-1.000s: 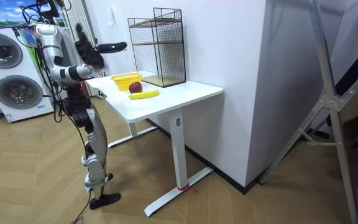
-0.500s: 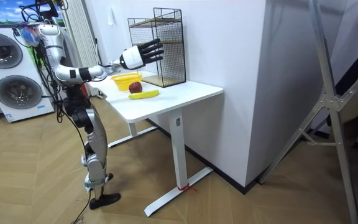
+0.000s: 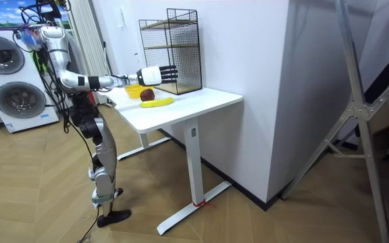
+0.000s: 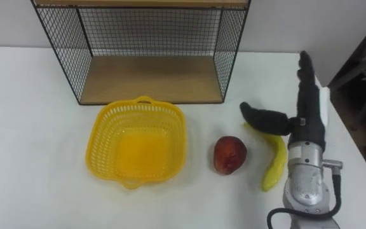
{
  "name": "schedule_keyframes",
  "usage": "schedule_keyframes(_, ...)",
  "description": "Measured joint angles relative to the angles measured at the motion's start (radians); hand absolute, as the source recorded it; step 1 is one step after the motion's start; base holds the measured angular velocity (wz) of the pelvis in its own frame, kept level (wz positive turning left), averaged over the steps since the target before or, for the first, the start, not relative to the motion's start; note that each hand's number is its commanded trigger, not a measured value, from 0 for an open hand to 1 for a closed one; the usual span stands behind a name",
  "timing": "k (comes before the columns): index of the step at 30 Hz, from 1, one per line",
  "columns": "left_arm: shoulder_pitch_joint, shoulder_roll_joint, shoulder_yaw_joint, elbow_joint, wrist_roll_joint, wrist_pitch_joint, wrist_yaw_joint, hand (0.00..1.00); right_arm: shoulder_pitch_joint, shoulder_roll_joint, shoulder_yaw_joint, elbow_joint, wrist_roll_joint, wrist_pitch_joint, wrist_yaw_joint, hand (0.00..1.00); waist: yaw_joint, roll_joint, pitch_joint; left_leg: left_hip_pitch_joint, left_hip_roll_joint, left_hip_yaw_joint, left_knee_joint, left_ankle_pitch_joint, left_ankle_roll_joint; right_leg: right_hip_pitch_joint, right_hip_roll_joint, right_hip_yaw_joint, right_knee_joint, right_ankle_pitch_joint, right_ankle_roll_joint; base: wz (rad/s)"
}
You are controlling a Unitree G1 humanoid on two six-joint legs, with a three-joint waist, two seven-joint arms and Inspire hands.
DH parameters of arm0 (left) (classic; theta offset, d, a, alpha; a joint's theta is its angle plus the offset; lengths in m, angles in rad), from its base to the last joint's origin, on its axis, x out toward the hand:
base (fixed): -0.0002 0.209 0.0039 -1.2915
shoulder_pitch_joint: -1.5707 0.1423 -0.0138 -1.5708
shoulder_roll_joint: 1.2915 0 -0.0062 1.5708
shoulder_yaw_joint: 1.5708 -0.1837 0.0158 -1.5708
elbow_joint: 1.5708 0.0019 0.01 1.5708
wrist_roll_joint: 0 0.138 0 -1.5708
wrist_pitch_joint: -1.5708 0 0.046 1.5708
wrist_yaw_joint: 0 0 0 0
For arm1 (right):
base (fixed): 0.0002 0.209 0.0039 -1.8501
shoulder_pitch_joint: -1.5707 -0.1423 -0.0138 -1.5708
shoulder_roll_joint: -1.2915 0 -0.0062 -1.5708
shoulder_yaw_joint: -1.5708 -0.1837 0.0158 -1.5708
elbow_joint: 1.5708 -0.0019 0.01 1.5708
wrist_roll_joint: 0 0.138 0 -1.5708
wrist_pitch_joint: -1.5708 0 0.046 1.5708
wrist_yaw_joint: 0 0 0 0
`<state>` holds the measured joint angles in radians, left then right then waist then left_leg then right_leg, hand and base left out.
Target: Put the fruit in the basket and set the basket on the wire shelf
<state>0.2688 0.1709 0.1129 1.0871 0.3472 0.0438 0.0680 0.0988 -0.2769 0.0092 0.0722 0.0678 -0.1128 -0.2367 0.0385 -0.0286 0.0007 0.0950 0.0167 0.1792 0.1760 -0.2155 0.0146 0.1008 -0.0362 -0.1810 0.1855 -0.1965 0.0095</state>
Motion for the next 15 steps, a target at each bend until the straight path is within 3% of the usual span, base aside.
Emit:
schedule_keyframes(3, 0.0, -0.003, 0.0, 0.001, 0.009, 0.001, 0.0, 0.0, 0.002, 0.0, 0.007, 0.001, 0.0, 0.004, 0.03, 0.0, -0.001, 0.014, -0.0062, 0.001, 0.0, 0.0, 0.0, 0.0, 0.0, 0.0, 0.0, -0.001, 0.0, 0.0, -0.001, 0.0)
schedule_keyframes(15, -0.002, -0.004, -0.018, 0.005, 0.012, 0.001, -0.002, 0.0, 0.003, 0.008, 0.01, 0.075, -0.028, 0.004, 0.077, 0.0, 0.009, 0.007, -0.0036, 0.002, 0.002, 0.0, 0.01, 0.0, 0.0, -0.002, 0.001, 0.001, 0.0, 0.003, -0.005, 0.0)
